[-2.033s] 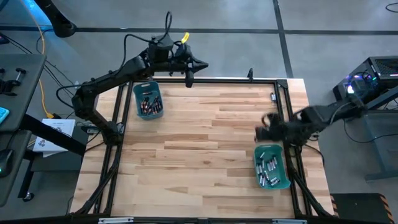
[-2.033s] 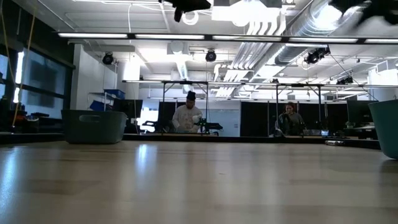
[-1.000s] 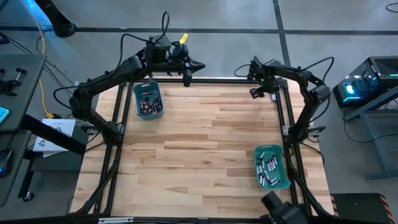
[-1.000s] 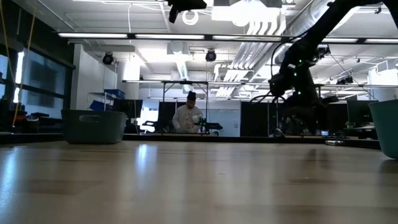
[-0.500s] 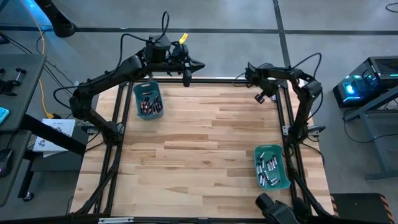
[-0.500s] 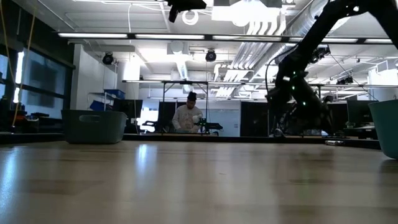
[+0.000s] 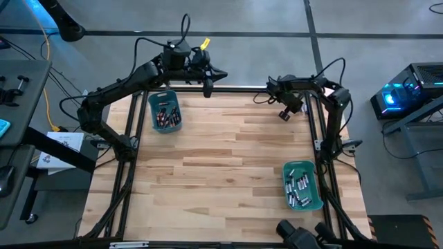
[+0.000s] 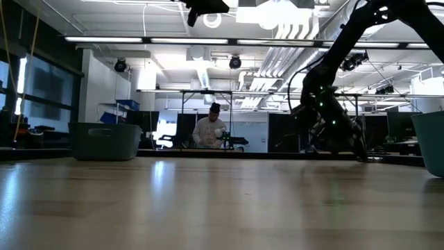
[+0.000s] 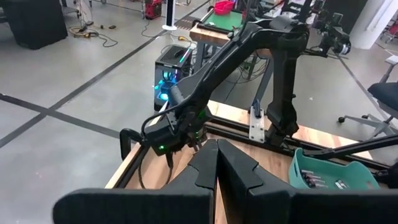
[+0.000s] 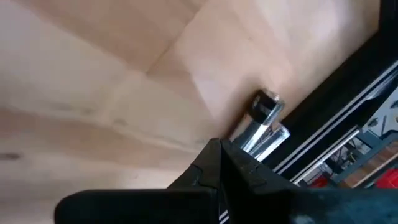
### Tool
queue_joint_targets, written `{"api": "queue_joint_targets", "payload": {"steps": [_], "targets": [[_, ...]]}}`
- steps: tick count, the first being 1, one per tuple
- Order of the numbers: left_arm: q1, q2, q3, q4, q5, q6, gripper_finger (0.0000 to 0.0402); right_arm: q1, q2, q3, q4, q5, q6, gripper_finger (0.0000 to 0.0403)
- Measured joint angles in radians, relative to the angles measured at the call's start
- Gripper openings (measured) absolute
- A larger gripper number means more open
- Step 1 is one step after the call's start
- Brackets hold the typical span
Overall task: Sort batteries
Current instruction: Put the silver battery into the green bin
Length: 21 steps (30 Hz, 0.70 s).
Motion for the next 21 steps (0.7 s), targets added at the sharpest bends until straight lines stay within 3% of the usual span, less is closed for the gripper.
{"api": "queue_joint_targets", "payload": {"steps": [4,11,21], "targets": [[0.000,0.000,0.000,-0.002,0.000,0.017,0.0000,0.029,-0.042,0.000,-0.018,-0.005,-0.002,0.0000],[0.000,0.000,0.000,-0.002,0.000,0.021,0.0000,0.013,-0.111,0.000,-0.024,-0.139,0.064,0.0012],[0.000,0.000,0.000,-0.005,0.000,0.029,0.0000,-0.103,-0.112,0.034,0.027,-0.224,0.096,0.0165]]}}
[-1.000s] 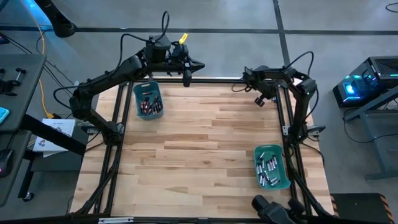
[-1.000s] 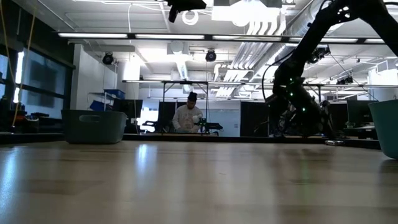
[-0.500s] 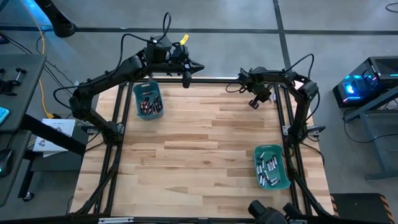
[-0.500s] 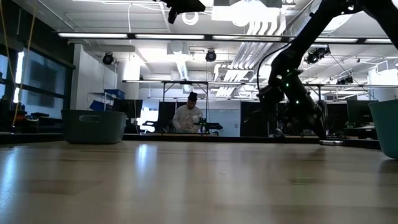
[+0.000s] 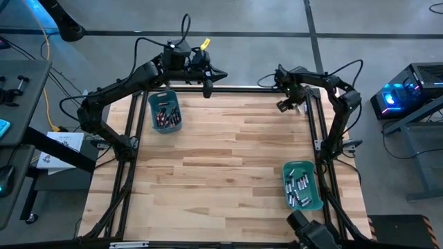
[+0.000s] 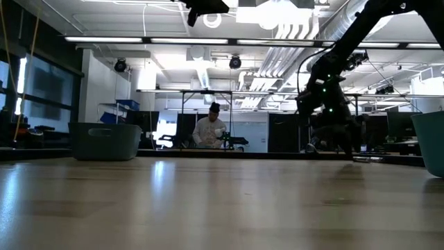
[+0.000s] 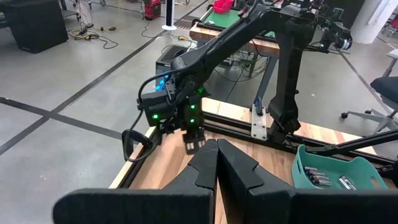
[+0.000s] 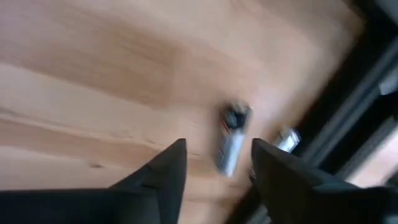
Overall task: Sort batteries
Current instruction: Put the silver battery into the green bin
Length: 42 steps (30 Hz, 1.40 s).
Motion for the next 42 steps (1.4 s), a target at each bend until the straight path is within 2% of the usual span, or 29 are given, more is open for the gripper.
{"api": "queue_joint_targets", "payload": {"steps": [3,5,18,21,23,28,31,36,42], "targets": [[0.000,0.000,0.000,0.000,0.000,0.000,0.0000,-0.005,0.000,0.007,0.021,-0.030,-0.021,0.0195],[0.000,0.000,0.000,-0.001,0.000,0.000,0.0000,-0.017,0.000,0.013,0.020,-0.032,-0.017,0.0200],[-0.002,0.000,0.000,-0.003,0.000,-0.004,0.0000,-0.032,0.001,0.018,0.006,-0.045,0.041,0.0176],[-0.007,0.000,0.000,-0.003,0.000,-0.012,0.0000,-0.023,0.000,0.021,-0.013,-0.035,0.053,0.0159],[-0.012,0.000,0.000,-0.003,0.001,-0.012,0.0000,0.002,-0.006,0.026,-0.039,0.010,0.033,0.0129],[-0.022,0.000,0.000,-0.003,0.000,-0.012,0.0000,0.065,-0.019,0.025,-0.048,0.229,-0.016,0.0017],[-0.022,0.000,0.000,-0.003,0.001,-0.012,0.0000,0.094,-0.019,-0.012,-0.009,0.342,-0.032,0.0012],[-0.021,0.000,0.000,-0.002,0.000,-0.016,0.0000,0.120,-0.019,-0.124,0.044,0.412,-0.081,0.0003],[-0.021,0.000,0.000,-0.002,0.001,-0.027,0.0000,0.133,-0.017,-0.231,0.052,0.415,-0.091,0.0001]]}}
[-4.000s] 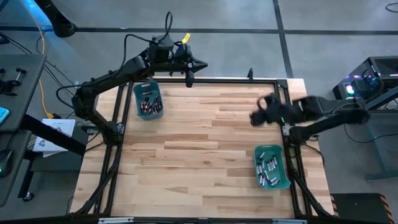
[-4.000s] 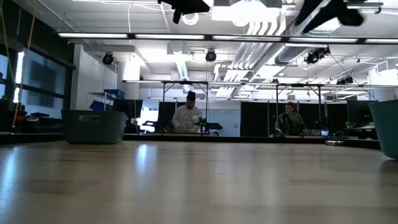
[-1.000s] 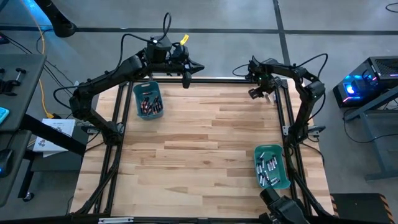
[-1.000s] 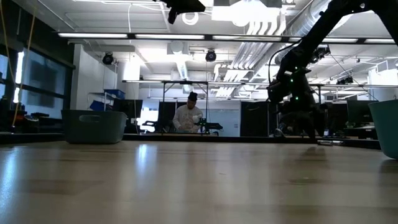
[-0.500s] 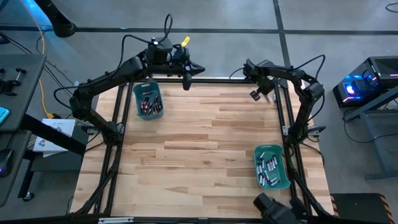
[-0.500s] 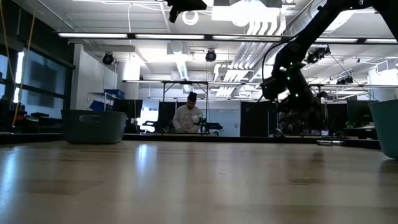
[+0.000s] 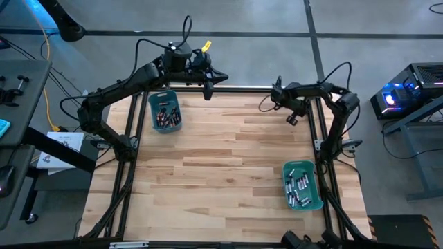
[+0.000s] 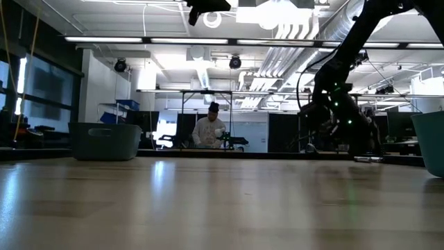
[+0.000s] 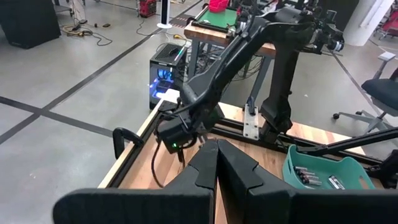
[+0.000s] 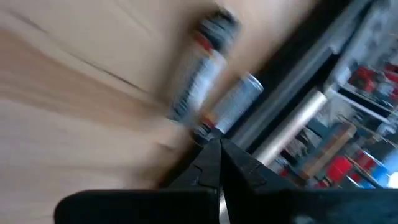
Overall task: Sort batteries
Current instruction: Put the silver battery into the green bin
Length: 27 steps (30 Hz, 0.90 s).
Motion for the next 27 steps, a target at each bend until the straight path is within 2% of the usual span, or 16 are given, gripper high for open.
{"api": "queue_joint_targets", "payload": {"steps": [9,17,19,23,27], "targets": [[0.000,0.000,0.000,0.001,0.000,-0.004,0.0000,0.050,0.000,0.043,0.101,-0.093,-0.007,0.0000],[-0.002,0.000,0.000,0.001,0.000,-0.029,0.0000,0.106,-0.040,0.237,-0.038,-0.202,-0.009,0.0000],[-0.002,0.000,0.000,0.000,0.000,-0.029,0.0000,0.103,-0.061,0.285,-0.036,-0.285,0.020,0.0004],[-0.002,0.000,0.000,0.000,0.000,-0.029,0.0000,0.035,-0.081,0.325,0.021,-0.427,0.112,0.0039],[-0.005,0.000,0.000,0.000,0.000,-0.029,0.0000,-0.053,-0.080,0.286,0.089,-0.527,0.284,0.0108]]}}
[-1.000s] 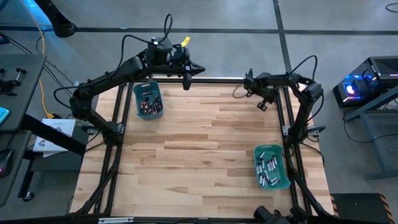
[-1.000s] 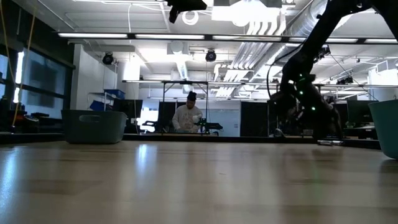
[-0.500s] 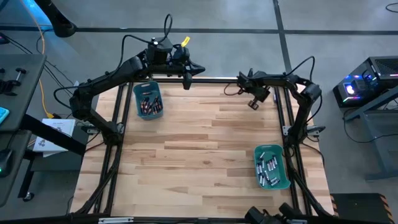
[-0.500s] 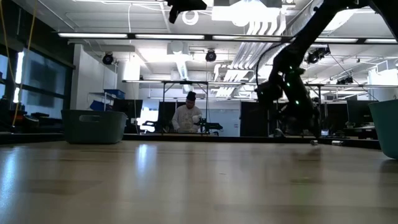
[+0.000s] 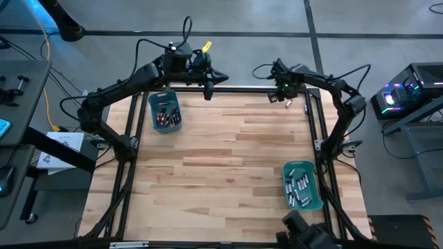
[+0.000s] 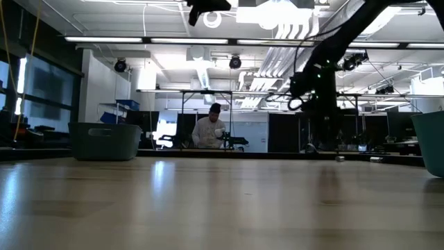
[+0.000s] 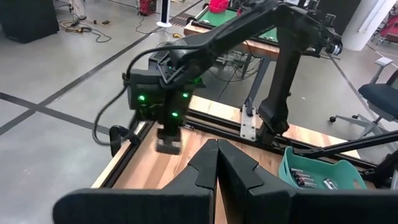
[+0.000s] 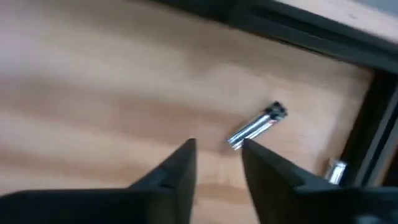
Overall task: Sort batteries
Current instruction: Put the silver battery into the green bin
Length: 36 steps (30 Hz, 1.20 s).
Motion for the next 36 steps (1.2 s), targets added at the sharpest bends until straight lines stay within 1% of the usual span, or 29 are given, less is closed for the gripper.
{"api": "queue_joint_targets", "payload": {"steps": [3,6,9,12,17,21,24,27,33,34,36], "targets": [[-0.002,0.000,0.000,0.000,0.003,0.000,0.0000,-0.041,0.001,-0.041,0.060,0.002,0.143,0.0165],[-0.002,0.000,0.000,0.000,0.006,0.000,0.0000,-0.048,0.001,-0.068,0.119,0.055,0.273,0.0207],[-0.001,0.000,0.000,0.000,0.006,0.001,0.0000,-0.045,0.001,-0.084,0.160,0.091,0.344,0.0226],[-0.001,0.000,0.000,0.000,0.006,0.002,0.0000,-0.047,0.011,-0.102,0.173,0.096,0.405,0.0224],[-0.001,0.000,0.000,-0.001,0.007,0.002,0.0000,-0.068,0.032,-0.156,0.230,0.032,0.449,0.0206],[-0.001,0.000,0.000,-0.001,0.008,0.003,0.0000,-0.065,0.037,-0.195,0.288,0.028,0.444,0.0193],[-0.001,0.000,0.000,-0.001,0.008,0.003,0.0000,-0.057,0.035,-0.206,0.310,0.018,0.425,0.0173],[-0.001,0.000,0.000,-0.001,0.009,0.003,0.0000,-0.051,0.035,-0.206,0.318,0.020,0.392,0.0135],[-0.001,0.000,0.000,-0.001,0.009,0.003,0.0000,-0.051,0.035,-0.206,0.315,-0.002,0.362,0.0034],[-0.001,0.000,0.000,-0.001,0.009,0.002,0.0000,-0.051,0.035,-0.206,0.313,-0.003,0.355,0.0022],[-0.001,0.000,0.000,-0.001,0.009,0.000,0.0000,-0.052,0.034,-0.206,0.309,-0.007,0.336,0.0020]]}}
